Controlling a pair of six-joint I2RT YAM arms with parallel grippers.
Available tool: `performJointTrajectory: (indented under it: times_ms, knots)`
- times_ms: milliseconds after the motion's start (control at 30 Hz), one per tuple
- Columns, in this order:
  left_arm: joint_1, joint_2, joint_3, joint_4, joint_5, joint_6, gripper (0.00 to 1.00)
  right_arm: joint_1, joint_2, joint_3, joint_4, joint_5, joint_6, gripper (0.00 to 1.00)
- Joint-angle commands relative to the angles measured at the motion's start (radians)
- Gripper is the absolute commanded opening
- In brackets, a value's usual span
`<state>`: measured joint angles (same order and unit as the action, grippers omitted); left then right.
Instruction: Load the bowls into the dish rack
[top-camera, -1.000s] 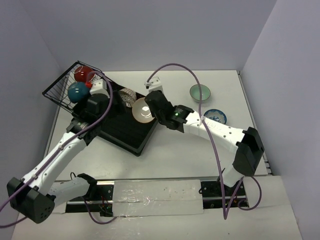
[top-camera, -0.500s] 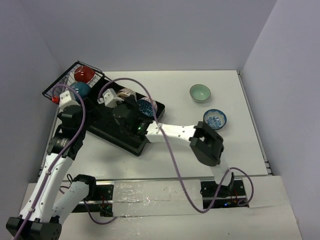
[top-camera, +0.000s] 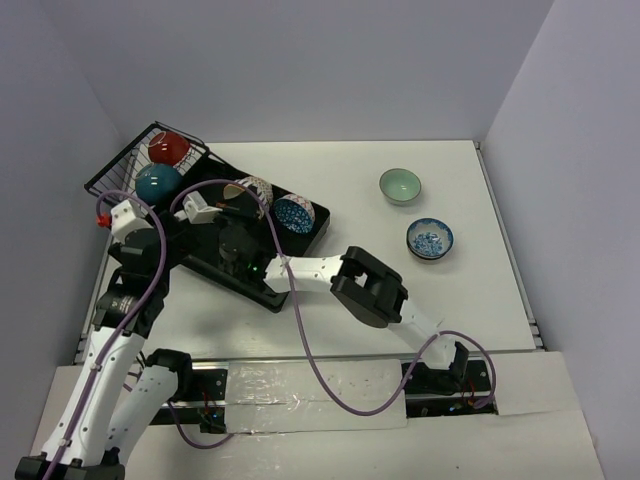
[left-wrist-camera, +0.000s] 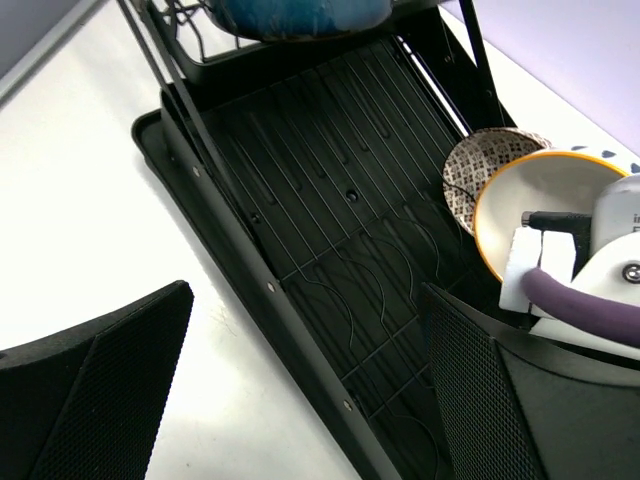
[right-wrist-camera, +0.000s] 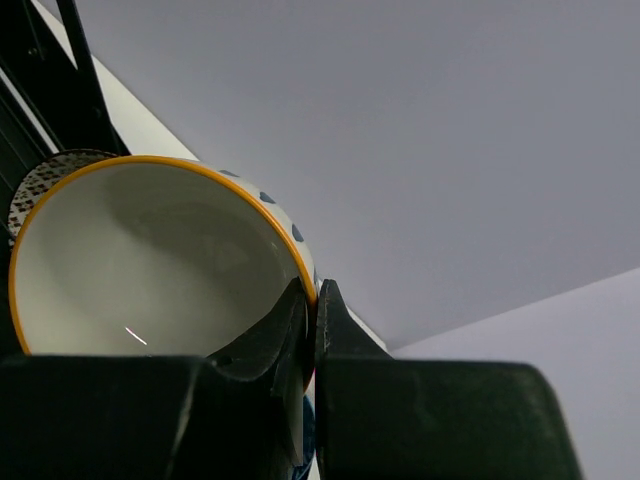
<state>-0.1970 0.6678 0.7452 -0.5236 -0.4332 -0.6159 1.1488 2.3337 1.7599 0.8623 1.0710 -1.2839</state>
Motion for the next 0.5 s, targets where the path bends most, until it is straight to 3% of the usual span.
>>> performJointTrajectory:
  times_ms: [0,467]
  knots:
    - [-0.004,-0.022,0.005,-0.007,-0.051,-0.024,0.99,0.003,0.016,0.066,0.165,-0.013,-0.104,0.0]
    - [-0.002,-0.154,-0.02,-0.115,-0.216,-0.099,0.99,-0.012,0.076,0.062,0.067,-0.031,-0.014,0.0]
